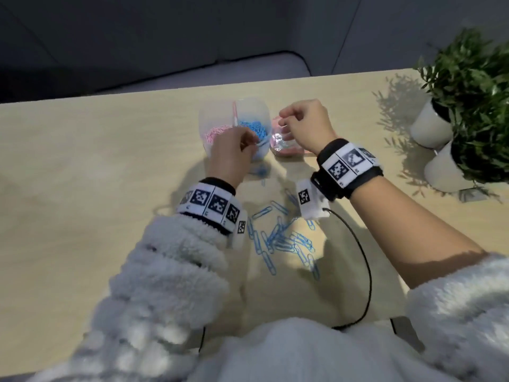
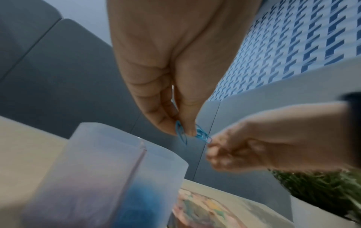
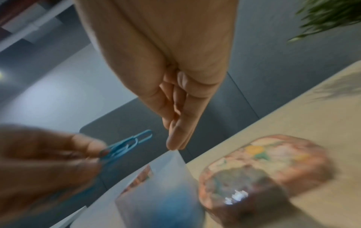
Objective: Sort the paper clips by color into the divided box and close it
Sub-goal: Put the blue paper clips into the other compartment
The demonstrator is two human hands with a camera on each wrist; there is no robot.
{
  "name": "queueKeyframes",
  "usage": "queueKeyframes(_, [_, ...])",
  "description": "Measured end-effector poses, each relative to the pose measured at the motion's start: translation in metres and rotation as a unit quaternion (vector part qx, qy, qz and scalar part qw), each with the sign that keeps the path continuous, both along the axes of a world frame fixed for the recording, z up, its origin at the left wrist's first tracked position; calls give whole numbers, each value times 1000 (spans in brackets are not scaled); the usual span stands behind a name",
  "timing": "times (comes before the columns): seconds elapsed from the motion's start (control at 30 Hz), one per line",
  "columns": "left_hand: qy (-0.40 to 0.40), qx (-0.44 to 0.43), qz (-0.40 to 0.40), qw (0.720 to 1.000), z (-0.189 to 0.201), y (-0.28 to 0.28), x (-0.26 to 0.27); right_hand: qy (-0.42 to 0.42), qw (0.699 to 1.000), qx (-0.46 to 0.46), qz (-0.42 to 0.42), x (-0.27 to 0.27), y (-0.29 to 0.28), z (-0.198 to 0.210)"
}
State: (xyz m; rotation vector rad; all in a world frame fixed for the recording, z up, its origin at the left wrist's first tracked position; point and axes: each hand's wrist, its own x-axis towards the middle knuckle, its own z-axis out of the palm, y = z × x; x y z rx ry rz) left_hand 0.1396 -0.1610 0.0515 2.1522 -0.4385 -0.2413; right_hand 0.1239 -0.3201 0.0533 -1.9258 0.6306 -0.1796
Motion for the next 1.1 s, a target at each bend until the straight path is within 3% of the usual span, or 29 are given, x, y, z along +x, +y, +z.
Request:
queueKeyframes(0.1, [-51, 29, 23, 998, 2, -23, 29, 14, 1000, 21, -12, -43, -9, -21])
queueKeyframes(0.27, [-37, 225, -63, 972, -5, -42, 53, 92, 995, -5, -27, -99, -23, -61])
queueKeyframes(0.4, [-203, 174, -133, 955, -21, -31, 25, 184, 978, -95, -15, -126, -31, -78])
queueKeyframes(0.57, [-146, 252, -251, 923, -68, -12, -7, 194, 975, -107, 2, -129, -8, -83])
queueKeyframes(0.7, [-132, 349, -312, 874, -92, 3, -20, 184, 964, -167, 92, -114, 17, -84])
queueKeyframes(0.87, [-82, 297, -328, 893, -85, 28, -48, 188, 934, -197, 231, -120, 42, -81])
queueKeyframes(0.93, [-54, 299, -350, 886, -80, 42, -55, 194, 912, -226, 283, -126, 47, -78])
queueKeyframes(1.0, [-46, 320, -370, 871, -80, 51, -60, 193, 897, -253, 305, -131, 50, -79])
queueKeyframes(1.1, [-52, 300, -353, 885, -81, 57, -70, 182, 901, -259, 297, -135, 54, -82])
